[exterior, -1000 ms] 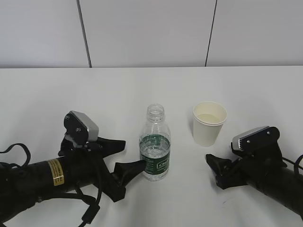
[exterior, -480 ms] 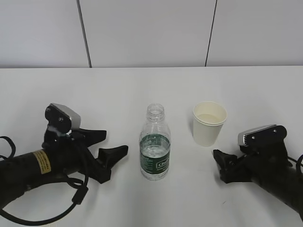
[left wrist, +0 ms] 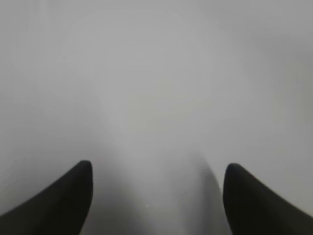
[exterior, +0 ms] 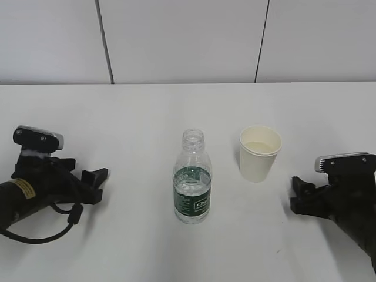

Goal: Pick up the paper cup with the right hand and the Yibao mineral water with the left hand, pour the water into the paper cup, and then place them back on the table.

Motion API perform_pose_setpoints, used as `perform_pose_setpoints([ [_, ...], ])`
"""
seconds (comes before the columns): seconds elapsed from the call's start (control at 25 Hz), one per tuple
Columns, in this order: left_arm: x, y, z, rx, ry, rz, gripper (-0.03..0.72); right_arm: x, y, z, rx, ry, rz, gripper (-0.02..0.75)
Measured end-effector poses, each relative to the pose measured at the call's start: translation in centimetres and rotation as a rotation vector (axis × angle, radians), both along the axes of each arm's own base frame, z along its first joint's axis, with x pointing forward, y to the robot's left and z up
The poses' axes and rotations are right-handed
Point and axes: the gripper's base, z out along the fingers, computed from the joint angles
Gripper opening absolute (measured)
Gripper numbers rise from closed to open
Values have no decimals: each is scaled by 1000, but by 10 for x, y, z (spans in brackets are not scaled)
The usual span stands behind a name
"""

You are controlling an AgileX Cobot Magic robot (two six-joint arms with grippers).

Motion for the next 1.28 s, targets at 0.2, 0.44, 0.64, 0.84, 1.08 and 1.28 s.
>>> perform_pose_setpoints([
  [0.2, 6, 21, -2, 22, 18, 110, 508, 7, -8, 2, -9, -21, -90, 601],
  [0.44, 9, 35, -2, 17, 17, 186, 508, 36, -28, 11, 14, -109, -142, 596],
  [0.64, 12, 37, 2, -2, -20, 224, 502, 62, -43, 19, 28, -141, -110, 595],
  [0.84, 18, 38, 1, 6, 7, 255, 494, 73, -45, 19, 26, -105, -67, 595],
  [1.08, 44, 38, 6, 56, 113, 268, 493, 81, -44, 13, 32, 14, -60, 595],
  [1.28, 71, 40, 25, 110, 247, 287, 489, 94, -44, 27, 43, 128, -59, 594],
])
